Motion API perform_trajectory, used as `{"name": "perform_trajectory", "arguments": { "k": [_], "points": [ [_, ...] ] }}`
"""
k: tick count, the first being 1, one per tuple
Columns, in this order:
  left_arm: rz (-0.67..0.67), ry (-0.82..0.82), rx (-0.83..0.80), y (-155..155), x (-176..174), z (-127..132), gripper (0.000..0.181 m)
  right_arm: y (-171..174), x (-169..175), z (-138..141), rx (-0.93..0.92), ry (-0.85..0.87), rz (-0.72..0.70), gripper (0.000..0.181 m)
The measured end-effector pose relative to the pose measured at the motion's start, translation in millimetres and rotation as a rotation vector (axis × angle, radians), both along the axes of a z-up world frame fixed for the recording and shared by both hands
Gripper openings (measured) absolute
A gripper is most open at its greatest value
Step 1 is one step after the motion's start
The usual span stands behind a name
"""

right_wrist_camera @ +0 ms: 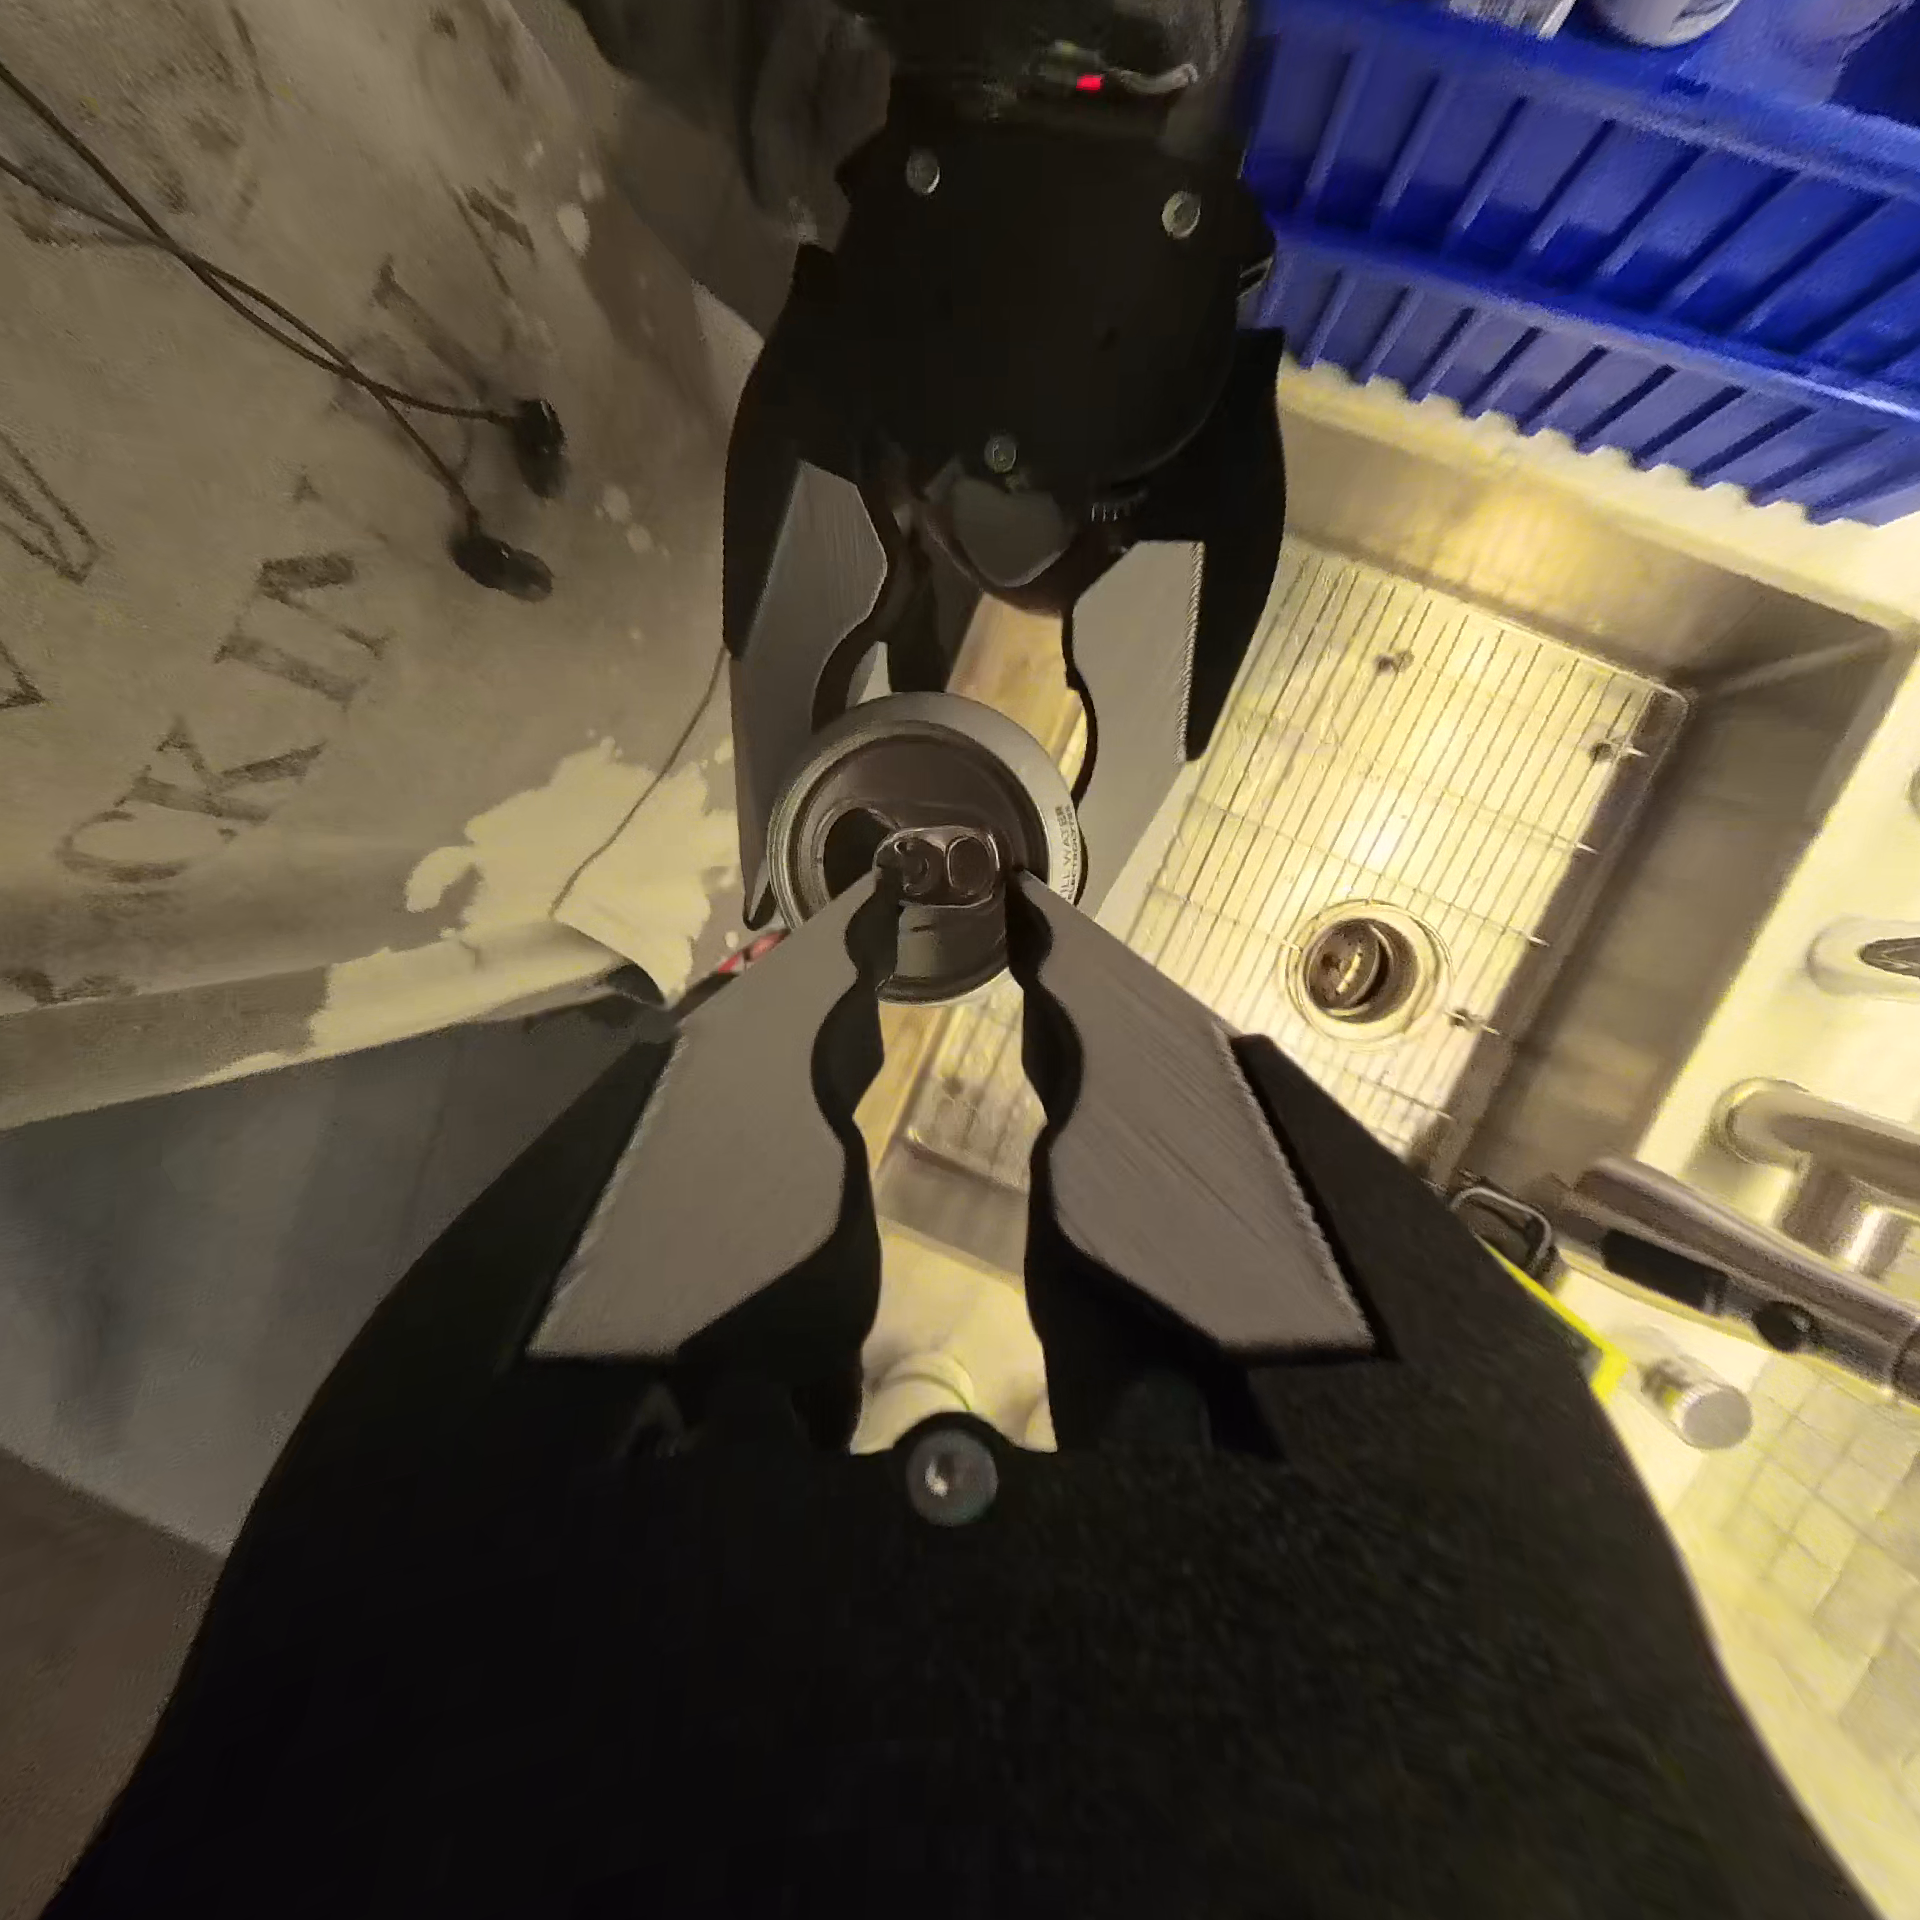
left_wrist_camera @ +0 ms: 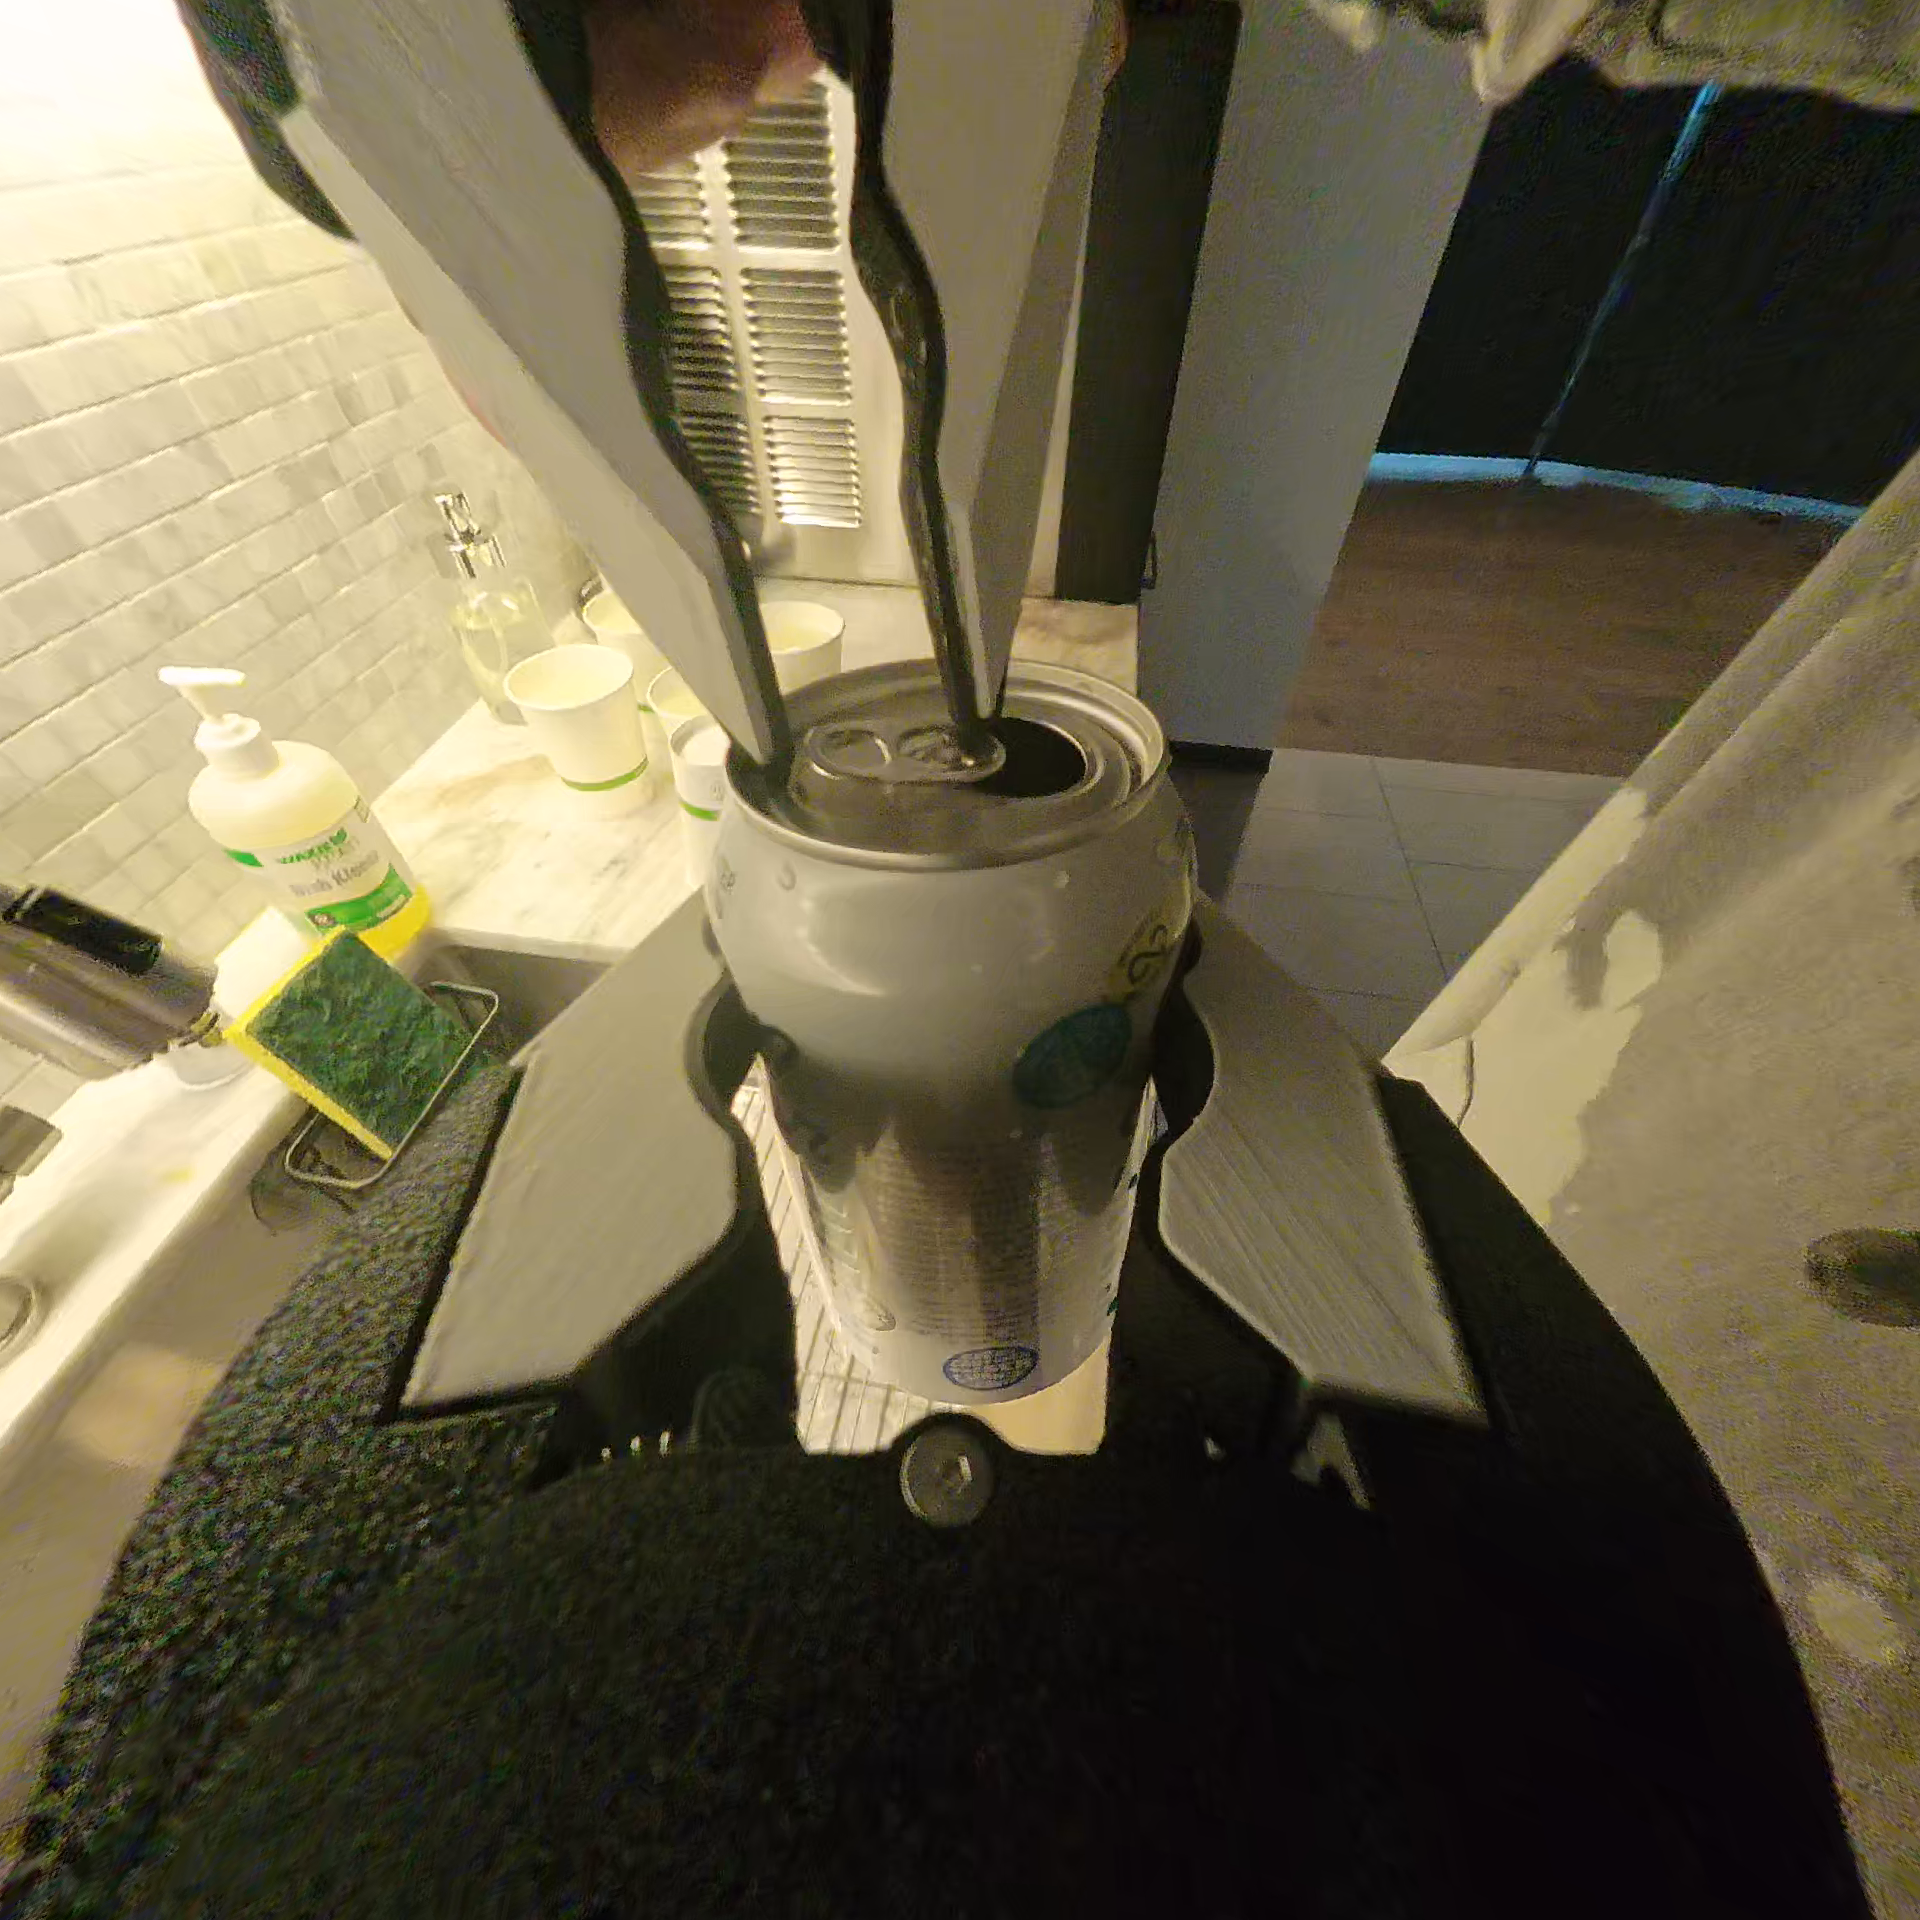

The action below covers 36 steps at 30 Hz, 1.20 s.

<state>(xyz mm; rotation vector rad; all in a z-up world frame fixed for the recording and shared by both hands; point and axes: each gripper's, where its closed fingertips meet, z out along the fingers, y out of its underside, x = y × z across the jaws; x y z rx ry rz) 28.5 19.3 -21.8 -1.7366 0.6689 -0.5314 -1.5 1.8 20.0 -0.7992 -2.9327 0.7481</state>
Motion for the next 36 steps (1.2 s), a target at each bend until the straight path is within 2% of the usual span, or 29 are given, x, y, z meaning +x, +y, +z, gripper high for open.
{"name": "perform_trajectory", "arguments": {
  "k": [4, 8, 15, 17, 18, 20, 23, 27, 31, 36],
  "points": [
    [0.039, 0.001, -0.037, 1, -10, -9, 0.076, -1, -10, -10, 0.166, 0.009, 0.050, 0.016],
    [0.080, -0.011, -0.059, 2, -21, -15, 0.076, 0, -22, -14, 0.343, 0.138, 0.079, 0.015],
    [0.151, -0.103, -0.034, 5, -48, -4, 0.077, 2, -53, 4, 0.484, 0.686, -0.100, 0.009],
    [0.160, -0.128, -0.015, 7, -54, 4, 0.076, 3, -57, 13, 0.511, 0.868, -0.179, 0.010],
    [0.166, -0.109, -0.005, 8, -56, 5, 0.077, 4, -58, 19, 0.527, 0.948, -0.215, 0.000],
    [0.172, -0.116, -0.005, 11, -60, 4, 0.077, 1, -55, 38, 0.495, 1.082, -0.286, 0.000],
    [0.177, -0.102, 0.006, 10, -64, 4, 0.077, -3, -47, 42, 0.378, 1.049, -0.346, 0.000],
    [0.164, -0.085, 0.025, 7, -65, 8, 0.077, -6, -36, 35, 0.174, 0.897, -0.383, 0.000],
    [0.138, -0.074, 0.044, 4, -61, 10, 0.078, -6, -44, 41, -0.024, 0.769, -0.481, 0.000],
    [0.104, -0.058, 0.058, -3, -52, 12, 0.077, -5, -58, 28, -0.026, 0.622, -0.466, 0.000]
  ]
}}
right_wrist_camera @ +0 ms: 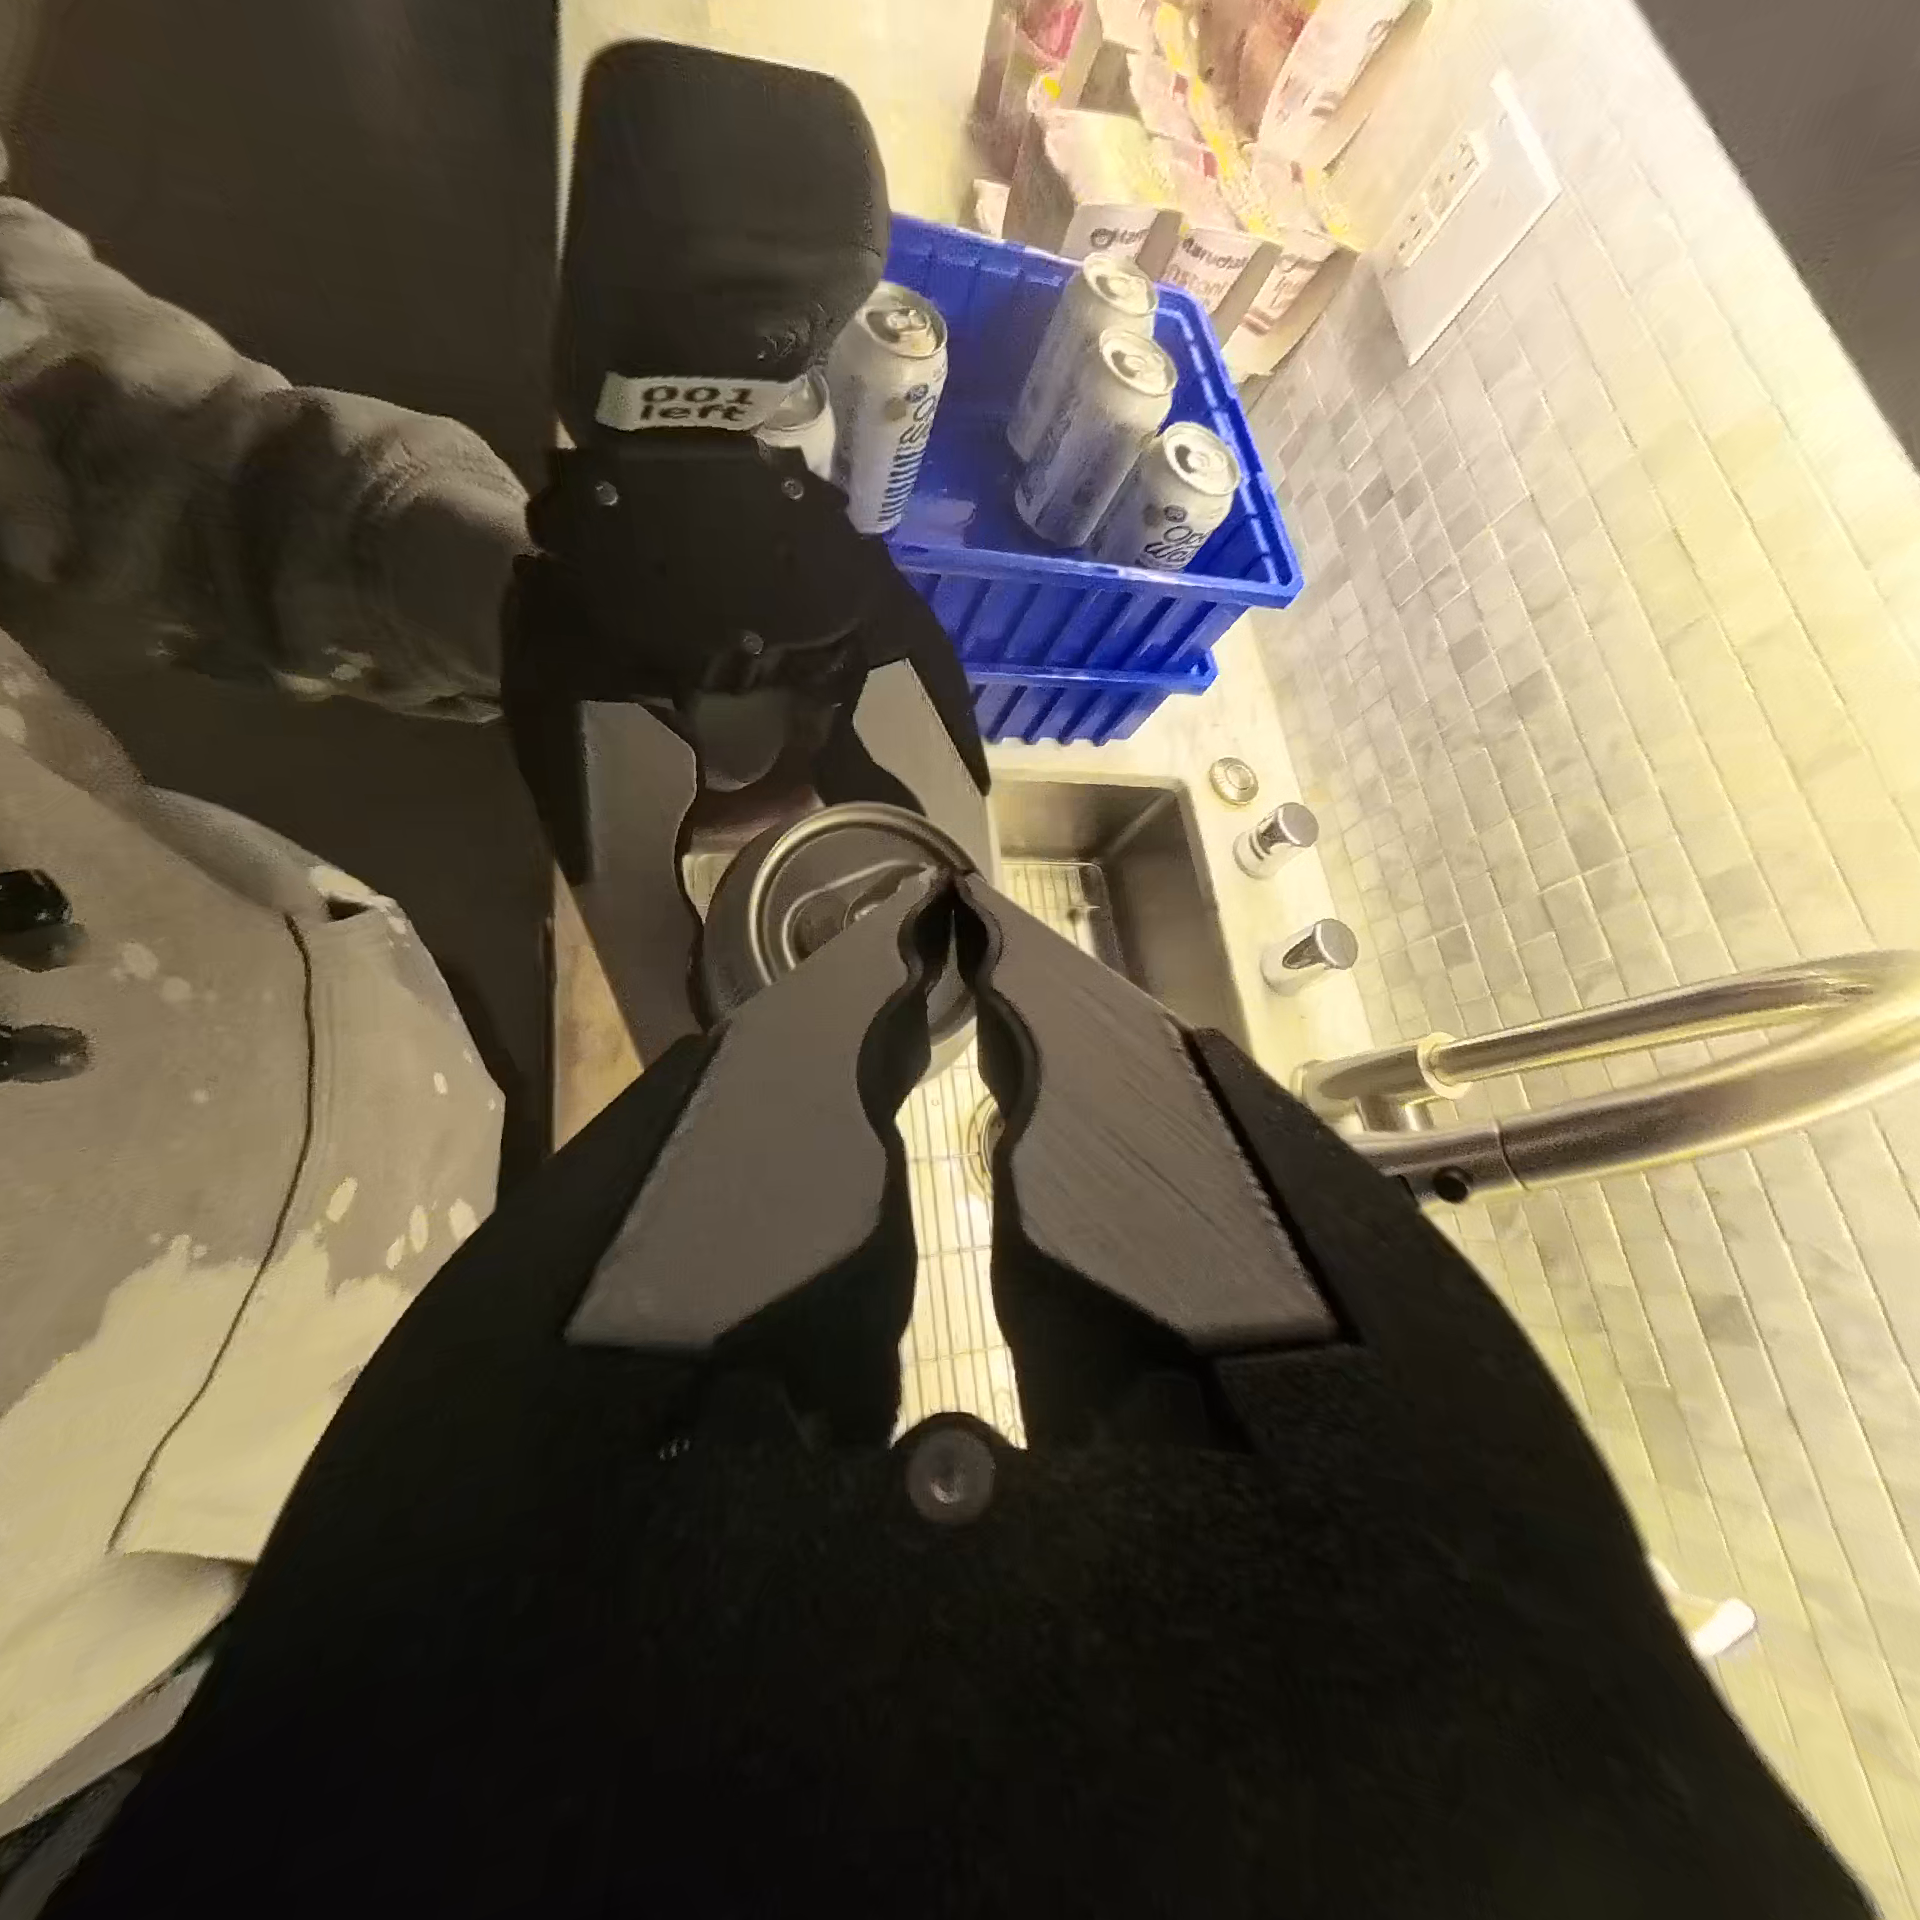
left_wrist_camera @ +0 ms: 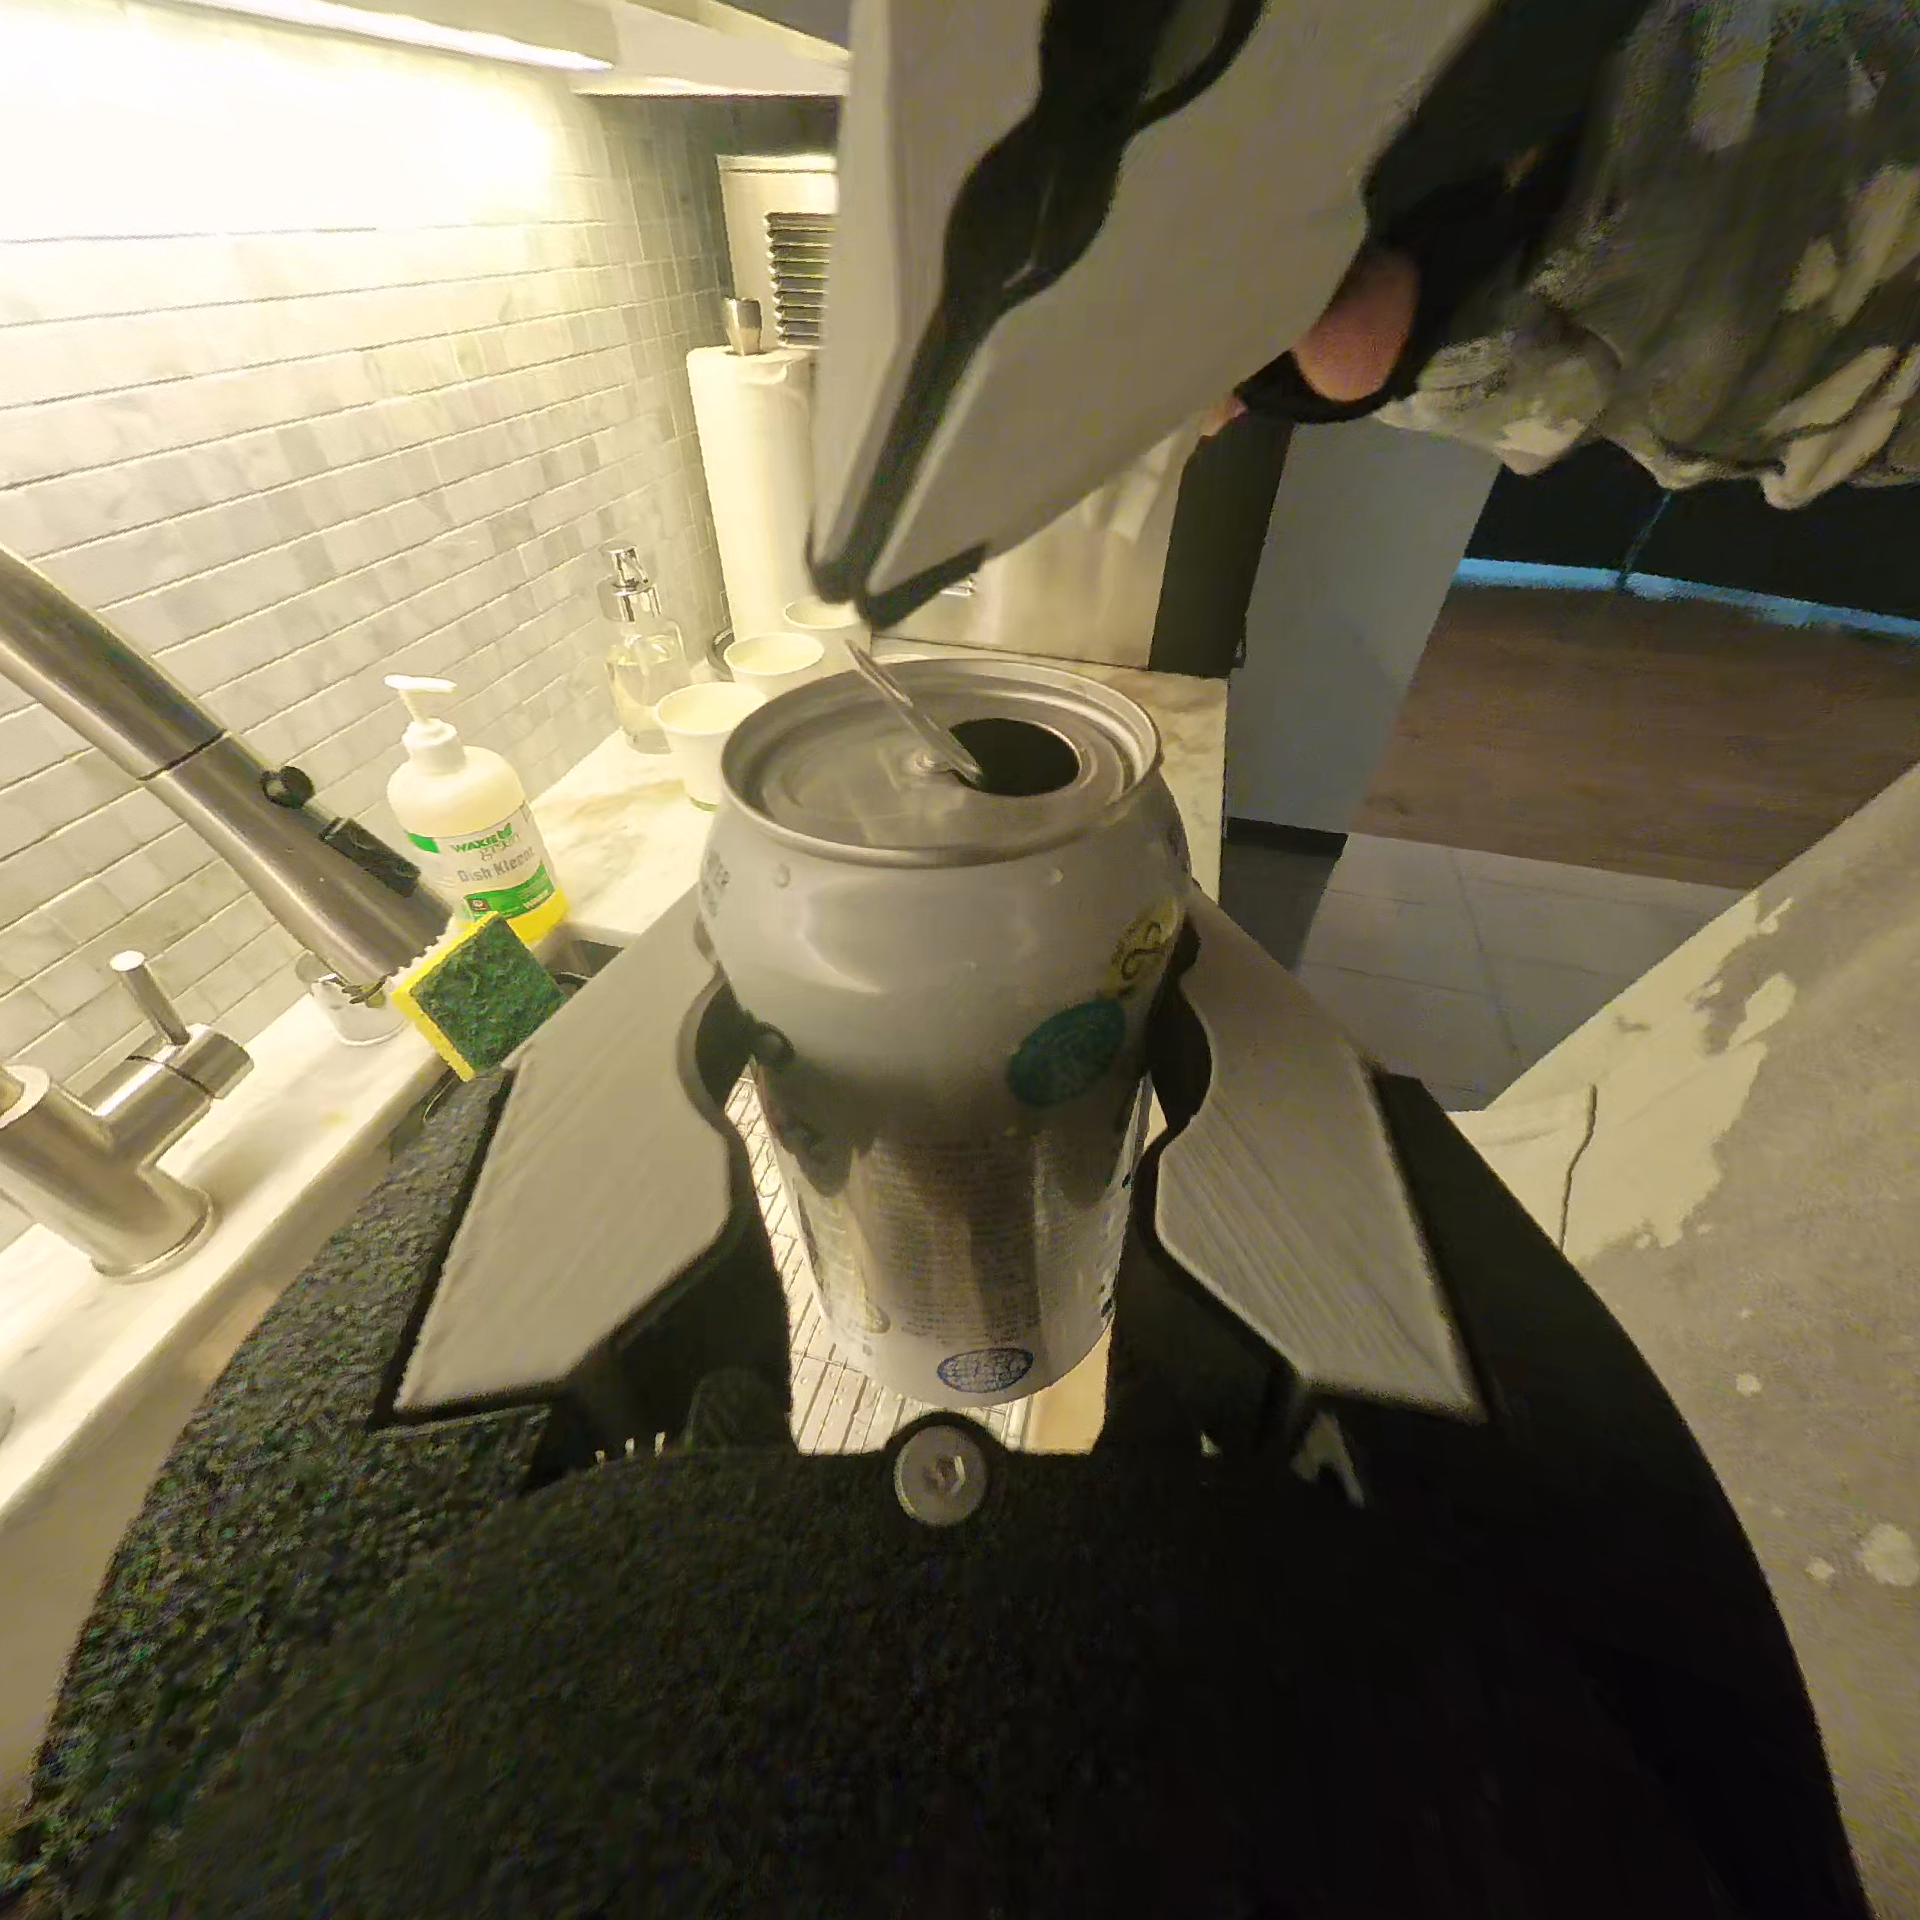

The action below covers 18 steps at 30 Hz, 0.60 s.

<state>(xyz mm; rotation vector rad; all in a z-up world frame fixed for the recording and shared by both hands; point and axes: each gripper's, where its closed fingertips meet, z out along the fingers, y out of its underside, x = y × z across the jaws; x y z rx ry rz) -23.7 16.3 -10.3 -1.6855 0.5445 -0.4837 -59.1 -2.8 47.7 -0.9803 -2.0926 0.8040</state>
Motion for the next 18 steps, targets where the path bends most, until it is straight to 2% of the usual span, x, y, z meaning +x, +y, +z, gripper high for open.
{"name": "perform_trajectory", "arguments": {
  "k": [6, 12, 14, 16, 18],
  "points": [
    [-0.017, 0.000, -0.004, -7, 3, -3, 0.077, -8, -3, -22, 0.131, -0.137, 0.080, 0.000],
    [-0.065, -0.002, -0.017, -18, 11, -11, 0.076, -16, 3, -30, 0.102, -0.270, 0.143, 0.000],
    [-0.098, -0.034, -0.009, -21, 13, -7, 0.077, -18, 3, -19, 0.029, -0.206, 0.154, 0.000],
    [-0.158, -0.052, 0.021, -29, 17, 4, 0.078, -17, 9, 7, -0.148, -0.102, 0.182, 0.018],
    [-0.259, -0.079, 0.044, -40, 26, 18, 0.078, -15, 34, 25, -0.350, -0.073, 0.269, 0.039]
  ]
}}
